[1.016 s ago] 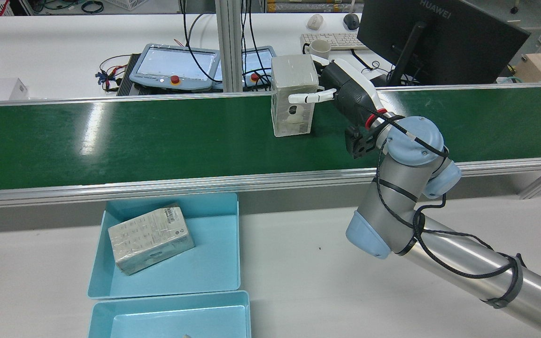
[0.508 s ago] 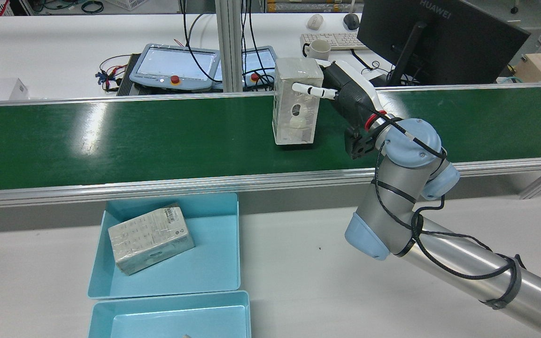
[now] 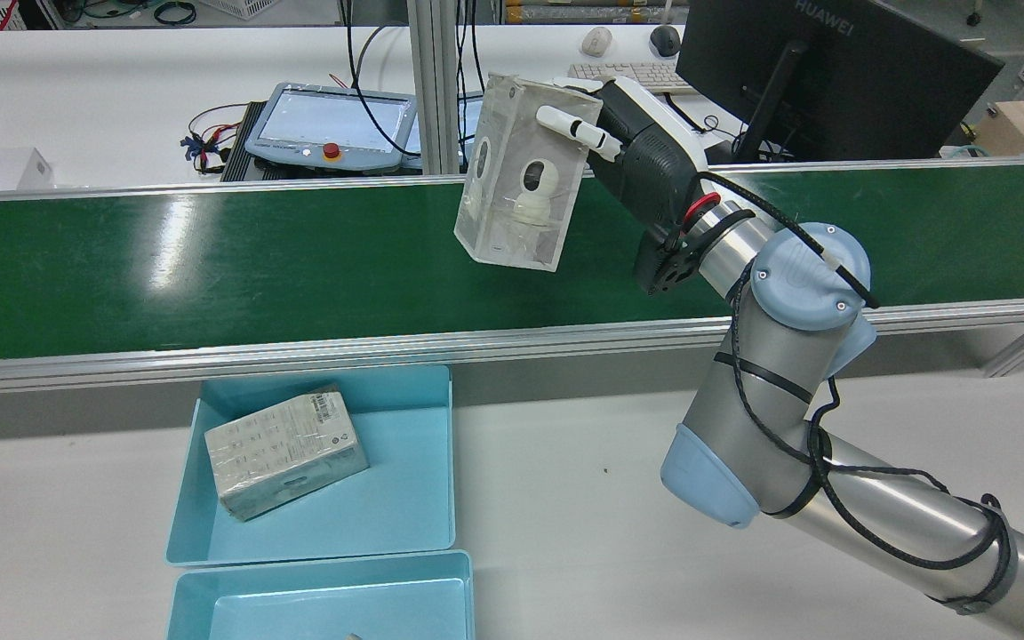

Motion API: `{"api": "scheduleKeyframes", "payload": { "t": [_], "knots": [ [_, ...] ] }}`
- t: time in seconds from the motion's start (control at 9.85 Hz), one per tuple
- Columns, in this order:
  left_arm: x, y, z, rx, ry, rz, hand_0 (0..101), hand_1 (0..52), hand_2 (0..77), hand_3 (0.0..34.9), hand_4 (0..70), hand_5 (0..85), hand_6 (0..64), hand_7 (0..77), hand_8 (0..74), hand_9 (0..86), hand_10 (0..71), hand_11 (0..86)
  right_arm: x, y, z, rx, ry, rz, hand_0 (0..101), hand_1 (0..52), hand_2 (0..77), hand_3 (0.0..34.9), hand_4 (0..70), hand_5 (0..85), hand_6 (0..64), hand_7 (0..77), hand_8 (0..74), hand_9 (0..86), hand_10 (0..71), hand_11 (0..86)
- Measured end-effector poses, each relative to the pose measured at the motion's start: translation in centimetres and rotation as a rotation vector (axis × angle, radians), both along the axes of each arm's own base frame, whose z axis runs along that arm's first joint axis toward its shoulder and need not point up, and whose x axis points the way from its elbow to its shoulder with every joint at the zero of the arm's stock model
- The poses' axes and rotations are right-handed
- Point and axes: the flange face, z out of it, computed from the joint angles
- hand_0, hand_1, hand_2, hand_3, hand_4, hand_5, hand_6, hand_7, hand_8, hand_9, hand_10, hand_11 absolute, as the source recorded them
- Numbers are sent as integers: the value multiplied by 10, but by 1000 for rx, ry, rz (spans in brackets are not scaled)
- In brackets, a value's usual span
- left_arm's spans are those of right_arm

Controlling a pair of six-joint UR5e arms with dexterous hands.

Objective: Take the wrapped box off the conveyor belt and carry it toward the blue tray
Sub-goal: 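Carry the held box with the right hand over the blue tray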

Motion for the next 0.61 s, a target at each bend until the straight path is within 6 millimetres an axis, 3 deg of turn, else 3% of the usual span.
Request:
{"api": "scheduleKeyframes", "payload": {
  "t": [0.1,0.3,0.51,0.61],
  "knots": [
    [0,0,0,0,0,0,0,0,5,0,0,5,0,5,5,0,0,0,-3,15,-16,29,-35,-13,376,16,349,0,344,442,289,535,120,251,125,185],
    [0,0,0,0,0,0,0,0,5,0,0,5,0,5,5,0,5,0,-24,53,-43,67,-106,-51,378,16,349,0,344,442,284,529,136,240,125,180],
    [0,0,0,0,0,0,0,0,5,0,0,5,0,5,0,5,5,0,-68,103,-59,74,-155,-119,390,16,349,0,344,442,251,529,109,213,114,175],
    [0,0,0,0,0,0,0,0,5,0,0,5,0,5,5,0,0,0,-91,126,-62,75,-151,-146,405,16,349,23,344,442,218,518,98,202,114,175]
  ]
}}
